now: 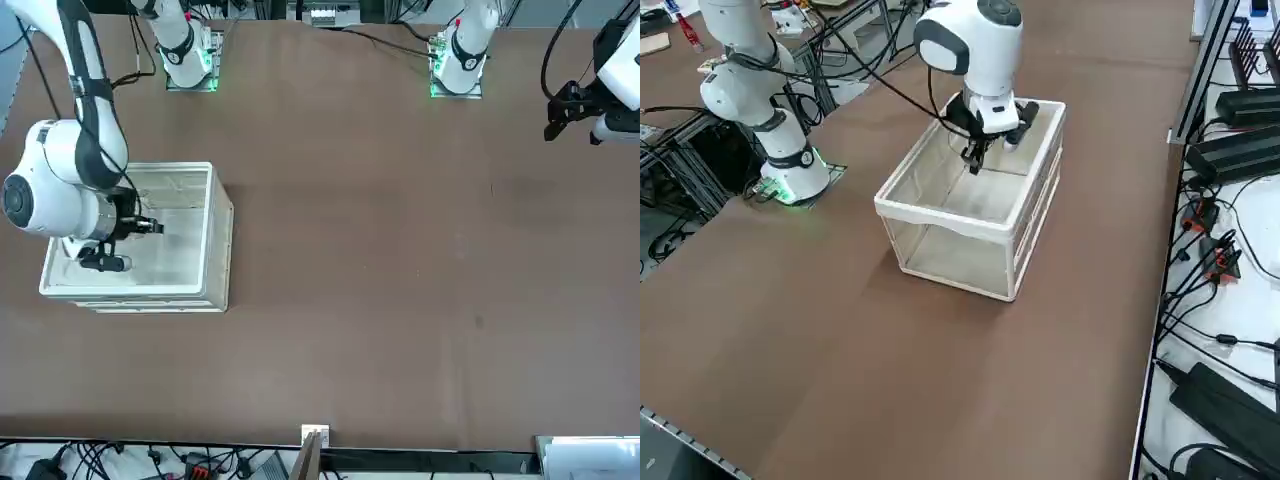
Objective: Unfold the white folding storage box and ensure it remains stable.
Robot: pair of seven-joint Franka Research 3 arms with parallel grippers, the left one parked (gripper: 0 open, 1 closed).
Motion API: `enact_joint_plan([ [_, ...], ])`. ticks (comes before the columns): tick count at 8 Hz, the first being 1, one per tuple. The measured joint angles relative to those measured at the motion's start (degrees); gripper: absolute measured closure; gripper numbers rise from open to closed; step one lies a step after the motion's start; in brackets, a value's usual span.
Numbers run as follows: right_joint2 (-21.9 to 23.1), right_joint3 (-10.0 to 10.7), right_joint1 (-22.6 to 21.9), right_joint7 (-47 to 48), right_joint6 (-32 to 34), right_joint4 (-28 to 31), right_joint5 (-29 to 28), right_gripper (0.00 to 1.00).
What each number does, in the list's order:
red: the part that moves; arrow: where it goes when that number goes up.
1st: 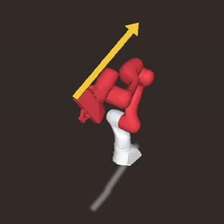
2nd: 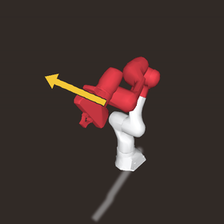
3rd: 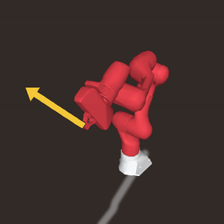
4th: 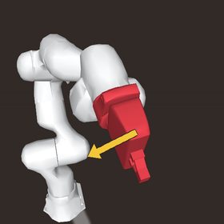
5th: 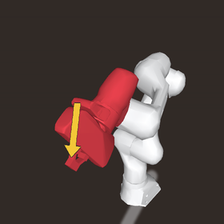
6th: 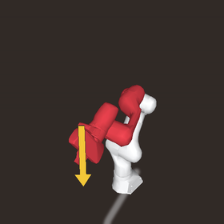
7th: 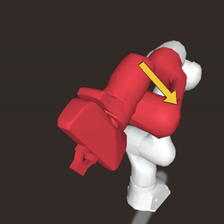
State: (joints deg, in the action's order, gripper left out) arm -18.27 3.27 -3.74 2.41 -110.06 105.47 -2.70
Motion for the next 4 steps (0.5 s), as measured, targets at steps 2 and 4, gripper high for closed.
enact_joint_plan([
  [2,-0.7,-0.1,-0.4,4.4,0.3,0.0,13.6,0.99],
  [4,-2.7,-0.1,-1.7,8.9,0.6,0.0,24.0,0.99],
])
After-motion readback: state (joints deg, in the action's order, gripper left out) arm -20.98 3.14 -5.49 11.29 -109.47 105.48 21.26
